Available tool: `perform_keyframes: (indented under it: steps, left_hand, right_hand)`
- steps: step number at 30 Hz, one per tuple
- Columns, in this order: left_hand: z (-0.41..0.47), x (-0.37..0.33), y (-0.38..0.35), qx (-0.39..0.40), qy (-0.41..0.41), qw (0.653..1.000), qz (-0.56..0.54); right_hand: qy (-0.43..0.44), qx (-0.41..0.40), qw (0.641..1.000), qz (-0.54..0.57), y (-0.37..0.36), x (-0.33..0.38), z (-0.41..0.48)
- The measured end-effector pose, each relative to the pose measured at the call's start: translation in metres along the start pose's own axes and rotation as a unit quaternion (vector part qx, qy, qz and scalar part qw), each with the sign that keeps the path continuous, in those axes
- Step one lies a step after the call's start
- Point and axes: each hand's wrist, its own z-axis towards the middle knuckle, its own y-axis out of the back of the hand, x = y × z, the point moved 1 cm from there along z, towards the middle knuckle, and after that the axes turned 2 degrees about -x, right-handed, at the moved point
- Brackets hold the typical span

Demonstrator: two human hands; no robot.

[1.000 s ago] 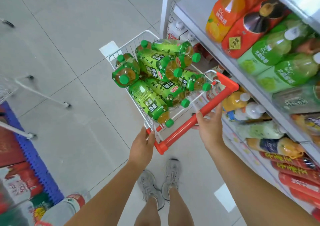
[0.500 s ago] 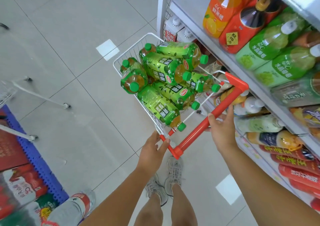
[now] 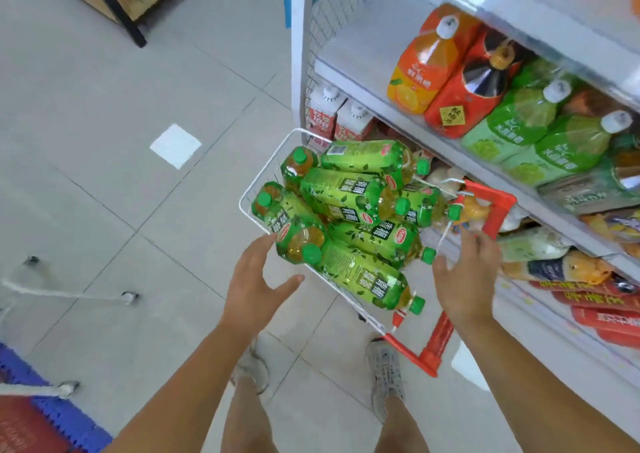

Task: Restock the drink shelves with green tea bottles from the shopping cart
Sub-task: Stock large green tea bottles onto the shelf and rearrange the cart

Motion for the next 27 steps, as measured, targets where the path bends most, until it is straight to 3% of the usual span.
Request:
perform_keyframes:
  steps: [3, 6, 11, 22, 27]
  left_hand:
    - [0.041, -0.006, 0.017, 0.057, -0.048, 0.997, 0.001]
    - [0.077, -0.019, 0.029, 0.127, -0.107, 0.984, 0.059]
    - [0.134, -0.065, 0.026, 0.198, -0.178, 0.958, 0.103]
    - [0.234, -0.14, -0.032, 0.308, -0.288, 0.889, 0.177]
    - [0.262, -0.155, -0.064, 0.392, -0.282, 0.849, 0.216]
  right_hand:
    - [-0.033, 0.067, 0.991, 0.108, -0.025, 0.044, -0.001]
    - [-0.186, 0.09, 0.94, 0.27, -0.04, 0.081, 0.008]
    - [-0.281, 0.087, 0.903, 0.312, -0.053, 0.099, 0.022]
    - [-0.281, 0.127, 0.894, 0.325, -0.068, 0.094, 0.037]
    - [-0.299, 0.084, 0.888, 0.337, -0.075, 0.099, 0.04]
